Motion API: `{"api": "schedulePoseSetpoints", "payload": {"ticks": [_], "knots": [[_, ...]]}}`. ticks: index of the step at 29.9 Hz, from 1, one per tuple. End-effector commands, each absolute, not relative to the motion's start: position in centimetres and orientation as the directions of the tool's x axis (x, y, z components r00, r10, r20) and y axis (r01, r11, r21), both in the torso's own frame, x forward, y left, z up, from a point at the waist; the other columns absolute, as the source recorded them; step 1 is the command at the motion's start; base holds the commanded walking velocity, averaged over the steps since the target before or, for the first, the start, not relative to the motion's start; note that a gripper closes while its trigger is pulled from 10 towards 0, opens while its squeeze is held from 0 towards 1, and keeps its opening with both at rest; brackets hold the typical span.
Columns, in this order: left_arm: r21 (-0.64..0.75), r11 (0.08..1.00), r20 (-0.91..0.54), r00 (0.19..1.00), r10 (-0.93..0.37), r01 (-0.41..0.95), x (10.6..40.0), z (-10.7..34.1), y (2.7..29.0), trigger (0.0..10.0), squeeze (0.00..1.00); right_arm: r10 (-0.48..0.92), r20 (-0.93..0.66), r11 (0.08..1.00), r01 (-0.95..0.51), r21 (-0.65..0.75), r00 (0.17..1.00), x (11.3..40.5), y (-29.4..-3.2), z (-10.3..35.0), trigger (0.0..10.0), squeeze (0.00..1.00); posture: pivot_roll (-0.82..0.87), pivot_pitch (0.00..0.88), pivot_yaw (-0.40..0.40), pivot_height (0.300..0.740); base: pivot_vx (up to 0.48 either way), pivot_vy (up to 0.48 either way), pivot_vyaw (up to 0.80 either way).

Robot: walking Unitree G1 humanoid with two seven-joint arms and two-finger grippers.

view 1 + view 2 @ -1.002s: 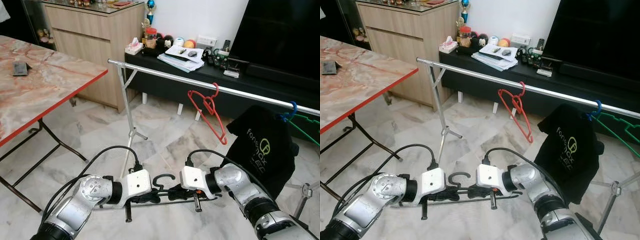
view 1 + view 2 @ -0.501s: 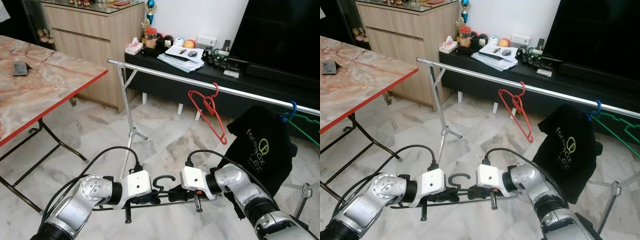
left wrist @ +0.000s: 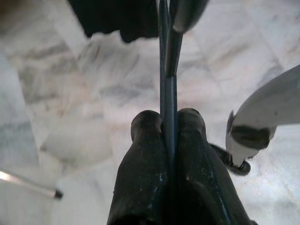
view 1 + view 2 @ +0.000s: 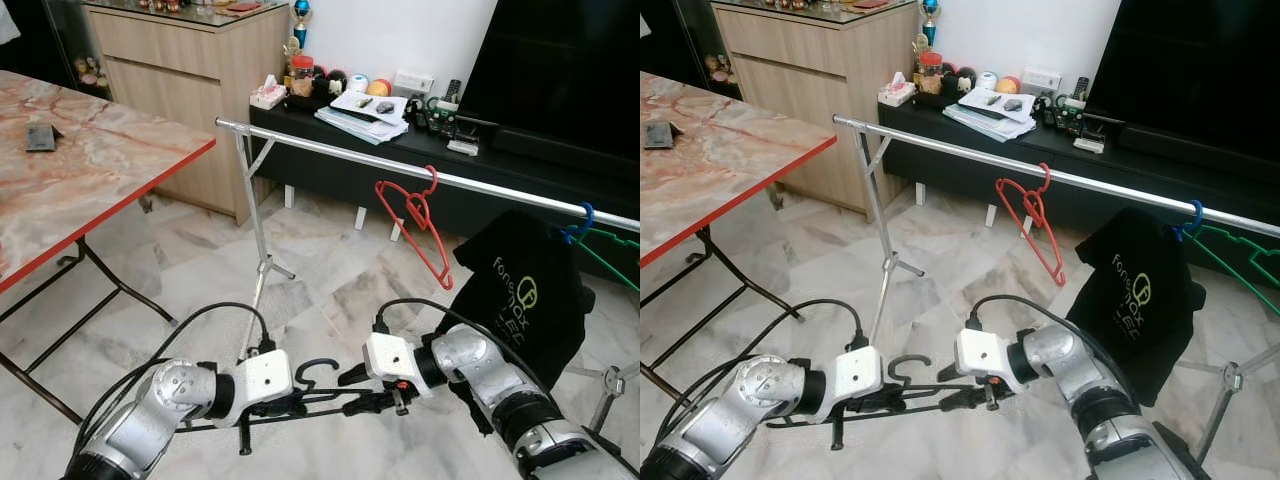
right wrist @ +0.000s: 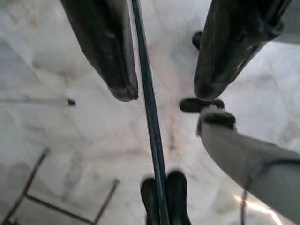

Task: Hang hanger

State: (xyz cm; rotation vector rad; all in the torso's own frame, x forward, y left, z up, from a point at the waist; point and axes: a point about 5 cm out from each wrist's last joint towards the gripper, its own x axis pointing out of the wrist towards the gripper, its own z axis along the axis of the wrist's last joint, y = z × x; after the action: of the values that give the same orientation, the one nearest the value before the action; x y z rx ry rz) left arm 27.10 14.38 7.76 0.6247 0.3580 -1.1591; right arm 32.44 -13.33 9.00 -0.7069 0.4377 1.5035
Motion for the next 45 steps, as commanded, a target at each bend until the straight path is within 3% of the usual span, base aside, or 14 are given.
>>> {"api": "schedulePoseSetpoints", "payload": {"ticks": [1, 2, 3, 5, 6, 7, 8, 9, 12, 17, 20, 24, 30, 45], "knots": [[0.287, 0.304, -0.572, 0.417, -0.706, 0.908, 27.1, 7.2, 15.3, 0.0, 0.0, 0.728, -0.682, -0.05, -0.987, -0.153, 0.069, 32.2, -13.7, 8.3, 10.0, 0.78, 0.14, 0.048, -0.107, 0.74, 0.0, 0.0, 0.0], [0.28, 0.331, -0.574, 0.434, -0.695, 0.901, 27.0, 6.8, 15.7, 0.0, 0.0, 0.728, -0.68, -0.029, -0.988, -0.154, 0.085, 32.2, -13.8, 8.1, 10.0, 0.78, 0.14, 0.048, -0.107, 0.74, 0.0, 0.0, 0.0], [0.29, 0.421, -0.574, 0.508, -0.642, 0.859, 26.8, 5.7, 16.9, 0.2, 0.0, 0.758, -0.638, 0.042, -0.986, -0.161, 0.137, 32.2, -13.7, 7.8, 10.0, 0.0, 0.14, 0.05, -0.106, 0.74, 0.0, 0.0, 0.0], [0.315, 0.489, -0.571, 0.574, -0.587, 0.814, 26.7, 5.0, 17.9, 0.2, 0.0, 0.781, -0.596, 0.104, -0.98, -0.17, 0.186, 32.3, -13.5, 7.8, 10.0, 0.0, 0.14, 0.049, -0.106, 0.74, 0.0, 0.0, 0.0], [0.343, 0.56, -0.547, 0.645, -0.534, 0.754, 26.6, 4.6, 18.8, 8.8, 0.0, 0.802, -0.52, 0.238, -0.956, -0.173, 0.294, 32.8, -13.4, 7.8, 10.0, 0.0, 0.14, 0.05, -0.104, 0.74, 0.0, 0.0, 0.0], [0.351, 0.605, -0.529, 0.684, -0.501, 0.715, 26.6, 4.4, 19.3, 10.0, 0.0, 0.795, -0.489, 0.308, -0.934, -0.183, 0.358, 33.0, -13.5, 7.8, 10.0, 0.0, 0.14, 0.053, -0.102, 0.74, 0.0, 0.0, 0.0], [0.351, 0.605, -0.529, 0.684, -0.501, 0.715, 26.6, 4.4, 19.3, 10.0, 0.0, 0.795, -0.489, 0.308, -0.934, -0.183, 0.358, 33.0, -13.5, 7.8, 10.0, 0.0, 0.14, 0.053, -0.102, 0.74, 0.0, 0.0, 0.0], [0.321, 0.723, -0.5, 0.758, -0.419, 0.611, 26.5, 4.0, 20.3, 10.0, 0.0, 0.74, -0.442, 0.488, -0.857, -0.167, 0.508, 33.5, -14.0, 7.3, 10.0, 0.0, 0.14, 0.056, -0.101, 0.74, 0.0, 0.0, 0.0], [0.236, 0.871, -0.435, 0.848, -0.302, 0.431, 25.7, 3.6, 21.5, 10.0, 0.0, 0.563, -0.459, 0.742, -0.665, -0.086, 0.687, 32.9, -15.3, 4.6, 10.0, 0.0, 0.13, 0.066, -0.098, 0.74, 0.0, 0.0, 0.0], [0.158, 0.952, -0.354, 0.915, -0.193, 0.262, 24.1, 3.5, 22.1, 10.0, 0.0, 0.309, -0.594, 0.946, -0.304, 0.112, 0.743, 28.7, -16.3, -1.2, 10.0, 0.0, 0.15, 0.082, -0.1, 0.74, 0.0, 0.0, 0.0], [0.122, 0.965, -0.331, 0.926, -0.181, 0.232, 23.5, 3.4, 21.8, 10.0, 0.0, 0.235, -0.647, 0.972, -0.169, 0.165, 0.725, 26.9, -16.5, -3.0, 10.0, 0.0, 0.15, 0.086, -0.098, 0.74, 0.0, 0.0, 0.0], [0.069, 0.986, -0.272, 0.954, -0.126, 0.149, 22.5, 3.7, 21.5, 10.0, 0.0, 0.023, -0.731, 0.956, 0.198, 0.215, 0.682, 23.7, -17.1, -5.6, 10.0, 0.0, 0.14, 0.084, -0.093, 0.74, 0.0, 0.0, 0.0], [0.035, 0.988, -0.244, 0.96, -0.139, 0.152, 22.7, 4.5, 20.7, 10.0, 0.0, 0.041, -0.791, 0.98, 0.128, 0.149, 0.61, 20.8, -16.6, -7.4, 10.0, 0.0, 0.14, 0.078, -0.091, 0.74, 0.0, 0.0, 0.0], [0.052, 0.975, -0.241, 0.95, -0.196, 0.214, 23.7, 5.4, 20.3, 10.0, 0.0, -0.021, -0.792, 0.973, 0.194, 0.123, 0.61, 20.4, -17.3, -7.5, 10.0, 0.0, 0.15, 0.047, -0.073, 0.74, 0.263, 0.0, 0.0]]}}
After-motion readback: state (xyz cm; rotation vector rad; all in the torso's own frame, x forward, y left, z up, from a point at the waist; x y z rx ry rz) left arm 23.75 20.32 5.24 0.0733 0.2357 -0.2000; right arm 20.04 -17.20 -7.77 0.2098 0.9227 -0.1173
